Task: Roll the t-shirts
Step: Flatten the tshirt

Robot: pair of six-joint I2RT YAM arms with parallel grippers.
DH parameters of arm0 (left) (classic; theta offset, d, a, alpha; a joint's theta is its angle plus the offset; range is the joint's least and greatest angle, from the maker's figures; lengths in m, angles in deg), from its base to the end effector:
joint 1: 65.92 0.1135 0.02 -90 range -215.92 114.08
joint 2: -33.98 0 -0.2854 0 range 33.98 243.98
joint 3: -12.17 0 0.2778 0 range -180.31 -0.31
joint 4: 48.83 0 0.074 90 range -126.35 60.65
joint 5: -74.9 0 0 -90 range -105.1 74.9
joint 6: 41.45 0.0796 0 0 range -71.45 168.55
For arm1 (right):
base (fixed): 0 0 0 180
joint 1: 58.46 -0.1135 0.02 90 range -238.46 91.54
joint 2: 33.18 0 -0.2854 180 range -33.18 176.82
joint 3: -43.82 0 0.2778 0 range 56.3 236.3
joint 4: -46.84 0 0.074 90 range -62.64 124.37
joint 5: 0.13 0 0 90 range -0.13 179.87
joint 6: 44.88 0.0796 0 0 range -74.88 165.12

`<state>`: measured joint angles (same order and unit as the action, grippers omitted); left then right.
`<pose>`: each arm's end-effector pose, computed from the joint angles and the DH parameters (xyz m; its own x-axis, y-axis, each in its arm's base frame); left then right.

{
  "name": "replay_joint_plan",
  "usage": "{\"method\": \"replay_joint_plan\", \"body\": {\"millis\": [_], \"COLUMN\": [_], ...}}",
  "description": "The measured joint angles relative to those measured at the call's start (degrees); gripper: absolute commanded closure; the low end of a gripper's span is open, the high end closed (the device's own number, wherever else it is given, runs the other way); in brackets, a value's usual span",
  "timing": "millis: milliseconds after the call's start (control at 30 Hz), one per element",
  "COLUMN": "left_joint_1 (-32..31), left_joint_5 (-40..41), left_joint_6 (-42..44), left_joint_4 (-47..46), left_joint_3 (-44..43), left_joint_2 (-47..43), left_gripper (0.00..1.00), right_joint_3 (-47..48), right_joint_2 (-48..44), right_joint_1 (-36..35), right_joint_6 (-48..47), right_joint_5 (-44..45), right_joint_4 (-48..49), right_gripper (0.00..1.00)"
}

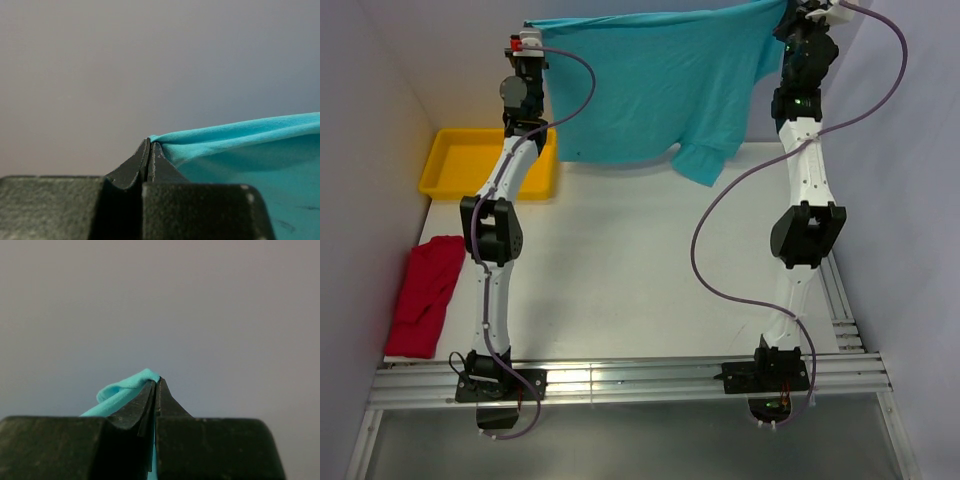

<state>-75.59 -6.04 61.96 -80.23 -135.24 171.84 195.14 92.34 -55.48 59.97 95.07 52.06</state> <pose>0.6141 -0.0919 0.4511 0.6398 0.1233 -0.7586 -0.1025 0.9919 0.0748 0.5661 -0.0367 0.5457 0.5306 0.2280 -0.8164 -0.0069 0.9643 0.2648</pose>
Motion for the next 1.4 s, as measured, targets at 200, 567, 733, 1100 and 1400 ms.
{"method": "replay_joint_plan", "body": {"millis": [200,567,733,1100,1400], "left_joint_1": [0.5,0.5,0.5,0.5,0.9], "left_joint_5": [-1.6,0.0,-0.5,-5.5,-9.1], "left_joint_6": [-1.3,-1.0,-0.6,0.9,1.6], "left_joint_4": [-0.5,0.7,7.1,24.2,40.6], "left_joint_3": [-3.5,5.0,20.6,54.6,66.6], "left_joint_2": [2.6,-1.0,-8.2,-33.5,-39.7], "left_gripper": [1.00,1.00,1.00,1.00,1.00], "right_joint_3": [-0.6,-33.1,-48.8,-78.9,-96.2], "right_joint_2": [-0.3,-20.2,-31.5,-52.5,-63.7], "right_joint_1": [-0.1,-0.2,-0.3,0.0,0.2], "right_joint_6": [-1.3,-1.8,0.2,10.4,14.5], "right_joint_5": [0.3,3.0,3.5,4.0,2.7], "right_joint_4": [5.7,9.8,8.0,-7.9,-22.7], "right_gripper": [1.00,1.00,1.00,1.00,1.00]}}
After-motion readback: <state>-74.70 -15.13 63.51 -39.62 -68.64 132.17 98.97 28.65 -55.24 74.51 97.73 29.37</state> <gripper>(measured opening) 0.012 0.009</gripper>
